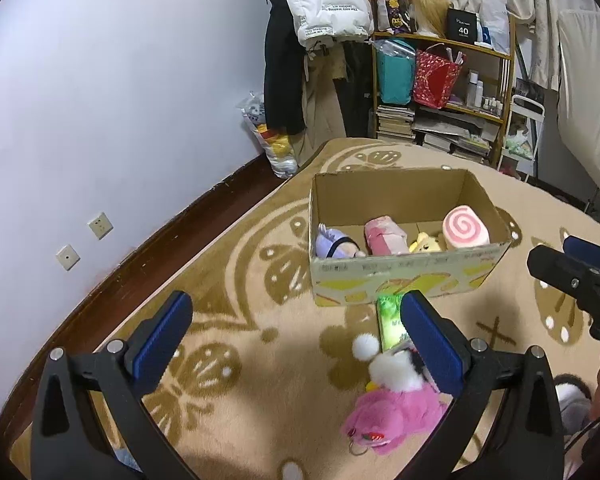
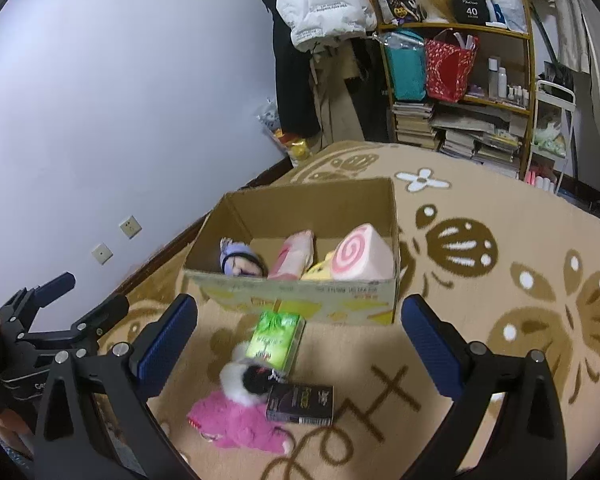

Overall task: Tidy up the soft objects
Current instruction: 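Move both open tools back toward the items on the carpet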

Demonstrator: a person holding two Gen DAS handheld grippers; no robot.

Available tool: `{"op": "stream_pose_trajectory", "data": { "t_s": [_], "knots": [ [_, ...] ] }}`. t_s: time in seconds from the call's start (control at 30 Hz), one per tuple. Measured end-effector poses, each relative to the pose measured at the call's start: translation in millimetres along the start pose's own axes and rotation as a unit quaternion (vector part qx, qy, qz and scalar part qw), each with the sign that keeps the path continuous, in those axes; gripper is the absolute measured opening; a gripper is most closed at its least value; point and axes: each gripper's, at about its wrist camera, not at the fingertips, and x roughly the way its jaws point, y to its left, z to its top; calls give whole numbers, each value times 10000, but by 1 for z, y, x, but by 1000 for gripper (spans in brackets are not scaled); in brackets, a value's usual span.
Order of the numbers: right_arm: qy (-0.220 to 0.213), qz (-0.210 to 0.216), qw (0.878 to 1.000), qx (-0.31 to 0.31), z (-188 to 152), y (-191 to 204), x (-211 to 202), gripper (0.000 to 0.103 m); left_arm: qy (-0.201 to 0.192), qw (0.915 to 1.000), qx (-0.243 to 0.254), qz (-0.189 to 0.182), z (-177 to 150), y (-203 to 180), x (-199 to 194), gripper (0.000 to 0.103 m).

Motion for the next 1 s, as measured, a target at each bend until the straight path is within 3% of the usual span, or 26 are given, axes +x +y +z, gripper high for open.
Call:
{"op": "stream_pose_trajectory", "data": {
  "t_s": [0.43,0.63,1.0],
  "knots": [
    [310,-40,9995,60,-28,2,11,103,556,9981,-189,-184,-20,6,19,103],
    [704,-59,9975,92,-44,0,32,103,754,9955,-449,-361,-22,12,33,103],
    [1447,-1,9894,103,-65,1,68,103,1187,9898,-377,-692,-25,-3,63,103]
  ]
}}
